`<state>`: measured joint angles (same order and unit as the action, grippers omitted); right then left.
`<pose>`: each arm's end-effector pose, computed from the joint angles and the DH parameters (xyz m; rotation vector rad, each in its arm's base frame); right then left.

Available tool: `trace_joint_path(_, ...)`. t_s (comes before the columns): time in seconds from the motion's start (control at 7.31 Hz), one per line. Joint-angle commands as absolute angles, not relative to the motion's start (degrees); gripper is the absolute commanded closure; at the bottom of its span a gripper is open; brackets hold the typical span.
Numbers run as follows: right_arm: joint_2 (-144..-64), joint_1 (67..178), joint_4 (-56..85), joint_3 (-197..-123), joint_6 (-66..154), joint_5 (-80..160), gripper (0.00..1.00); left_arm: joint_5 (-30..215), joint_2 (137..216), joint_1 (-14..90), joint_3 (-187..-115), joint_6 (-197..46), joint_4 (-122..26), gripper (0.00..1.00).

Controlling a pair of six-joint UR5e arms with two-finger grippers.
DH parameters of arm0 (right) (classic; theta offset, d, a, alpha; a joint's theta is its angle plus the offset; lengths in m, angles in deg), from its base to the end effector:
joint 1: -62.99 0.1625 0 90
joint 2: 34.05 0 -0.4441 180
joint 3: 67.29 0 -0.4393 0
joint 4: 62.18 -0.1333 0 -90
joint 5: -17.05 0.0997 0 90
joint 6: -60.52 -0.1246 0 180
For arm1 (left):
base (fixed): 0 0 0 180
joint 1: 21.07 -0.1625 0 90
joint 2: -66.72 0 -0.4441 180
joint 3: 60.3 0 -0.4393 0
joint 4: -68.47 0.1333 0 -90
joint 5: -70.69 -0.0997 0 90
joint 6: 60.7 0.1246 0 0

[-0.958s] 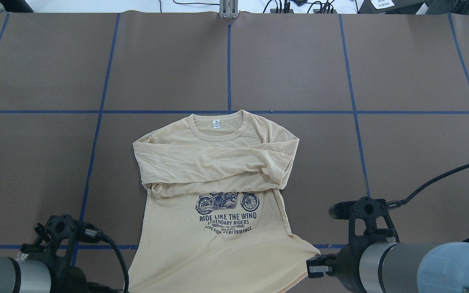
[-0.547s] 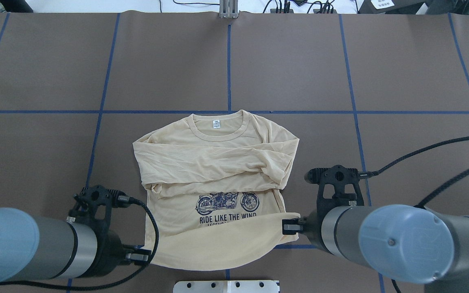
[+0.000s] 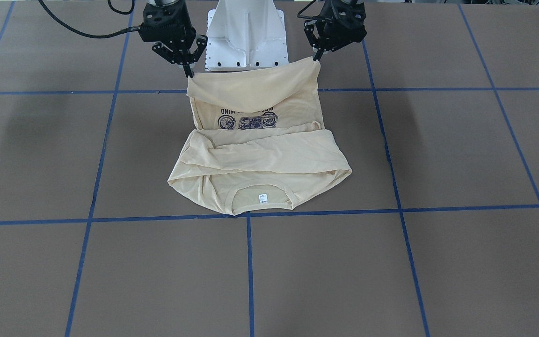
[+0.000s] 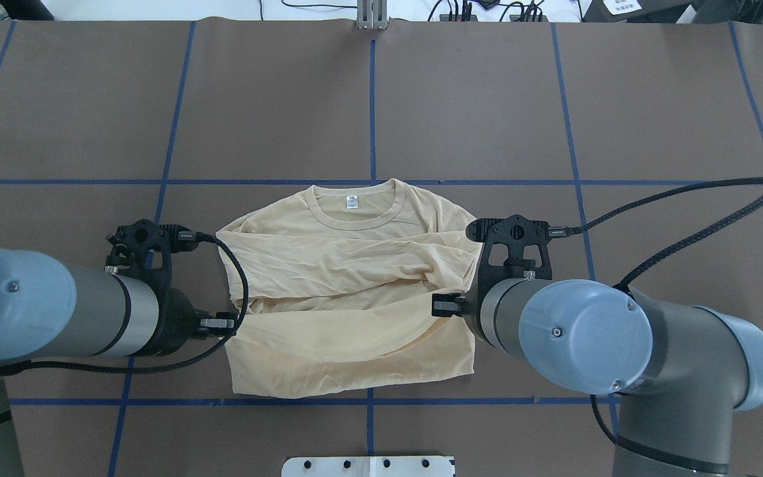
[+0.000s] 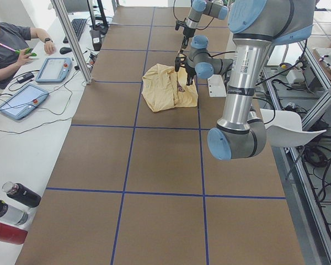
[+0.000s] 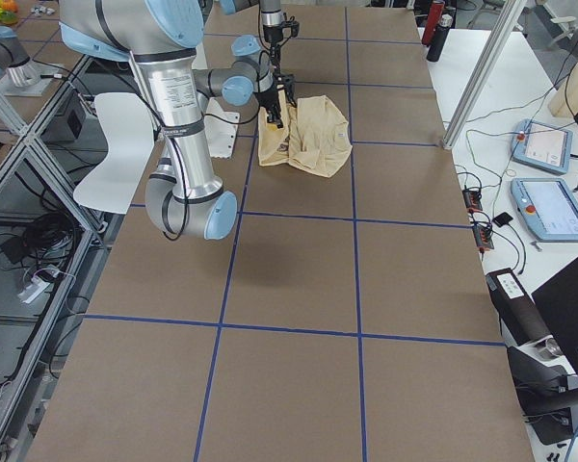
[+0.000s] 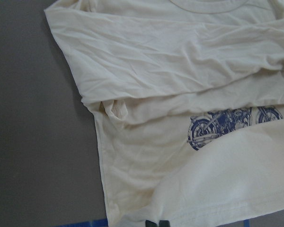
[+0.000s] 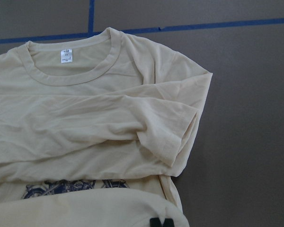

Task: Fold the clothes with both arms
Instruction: 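Lift the hem with both grippers and fold it toward the collar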

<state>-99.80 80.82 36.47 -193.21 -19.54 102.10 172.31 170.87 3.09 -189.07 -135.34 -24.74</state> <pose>-0.4891 -0.3086 0.1855 0.2941 -0.8541 0.1671 0.4396 -0.3158 0.2279 0.1546 0.9813 -0.0414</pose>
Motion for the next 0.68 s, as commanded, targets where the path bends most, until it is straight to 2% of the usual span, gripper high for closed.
trace_joint_path(0.0, -96.1, 84.7, 36.4, -188.4, -19.3, 102.0, 1.0, 169.6, 176.3, 6.5, -182.8, -135.1, -24.8, 1.0)
trace_joint_path(0.55, -93.2, 89.7, 36.3, -181.0, -17.0, 102.0, 1.0, 165.6, 179.7, 10.4, -174.4, -131.0, -25.5, 1.0)
